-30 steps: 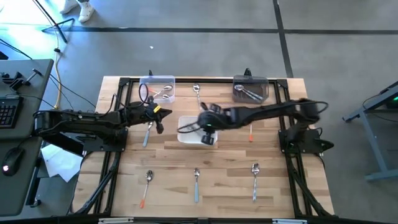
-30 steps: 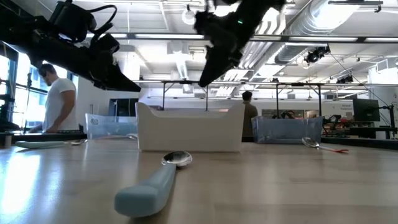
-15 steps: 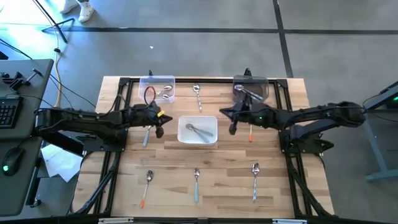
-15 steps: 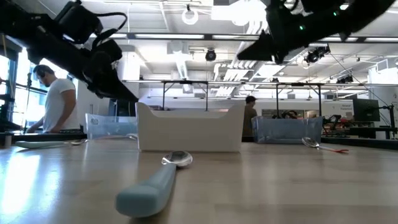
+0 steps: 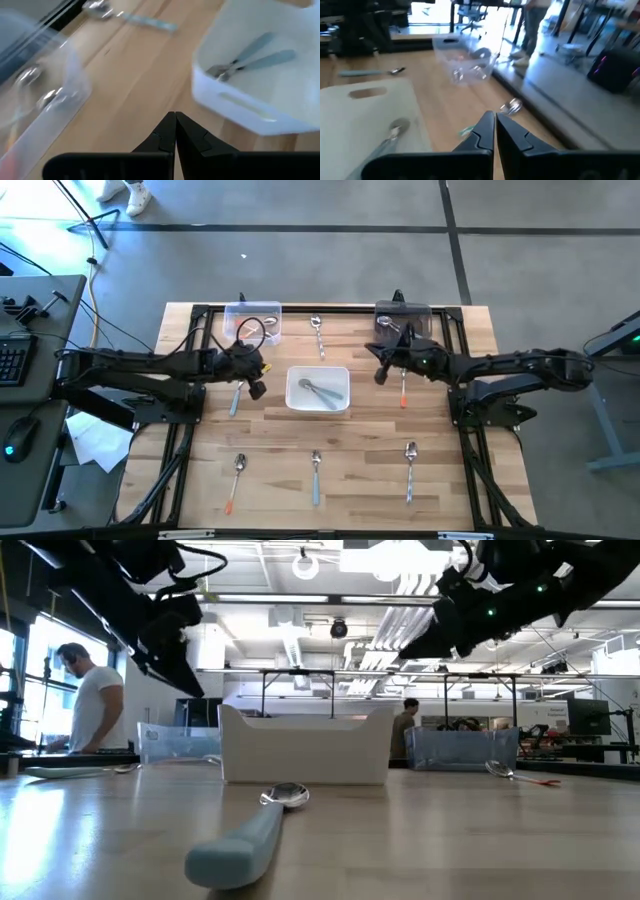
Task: Sort silverware by color (type)
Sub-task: Put the blue spoon into the white bin
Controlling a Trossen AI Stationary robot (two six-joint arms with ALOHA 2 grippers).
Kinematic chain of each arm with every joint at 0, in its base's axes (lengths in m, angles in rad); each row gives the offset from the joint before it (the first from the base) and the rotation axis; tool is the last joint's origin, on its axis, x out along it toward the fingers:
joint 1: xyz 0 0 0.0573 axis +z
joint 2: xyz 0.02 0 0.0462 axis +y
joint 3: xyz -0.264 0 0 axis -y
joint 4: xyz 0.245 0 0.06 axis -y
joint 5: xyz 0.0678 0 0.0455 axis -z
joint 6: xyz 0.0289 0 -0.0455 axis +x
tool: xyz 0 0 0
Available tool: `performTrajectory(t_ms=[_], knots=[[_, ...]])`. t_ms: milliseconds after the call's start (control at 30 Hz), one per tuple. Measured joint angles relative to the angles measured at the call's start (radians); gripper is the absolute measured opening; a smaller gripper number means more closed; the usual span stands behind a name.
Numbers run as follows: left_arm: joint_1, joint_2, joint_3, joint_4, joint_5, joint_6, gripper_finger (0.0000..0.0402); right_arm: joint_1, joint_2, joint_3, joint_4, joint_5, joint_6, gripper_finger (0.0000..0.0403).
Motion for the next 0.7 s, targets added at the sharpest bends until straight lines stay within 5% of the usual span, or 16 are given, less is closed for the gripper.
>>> performTrajectory(t_ms=[300, 700], knots=[[-0.001, 0.002, 0.084, -0.290, -0.041, -0.187, 0.0009, -0.067, 0.000, 0.070, -0.047, -0.036, -0.088, 0.0002], [0.009, 0.002, 0.085, -0.445, -0.007, -0.313, 0.0111, -0.117, 0.000, 0.069, -0.162, -0.062, -0.022, 0.0002]])
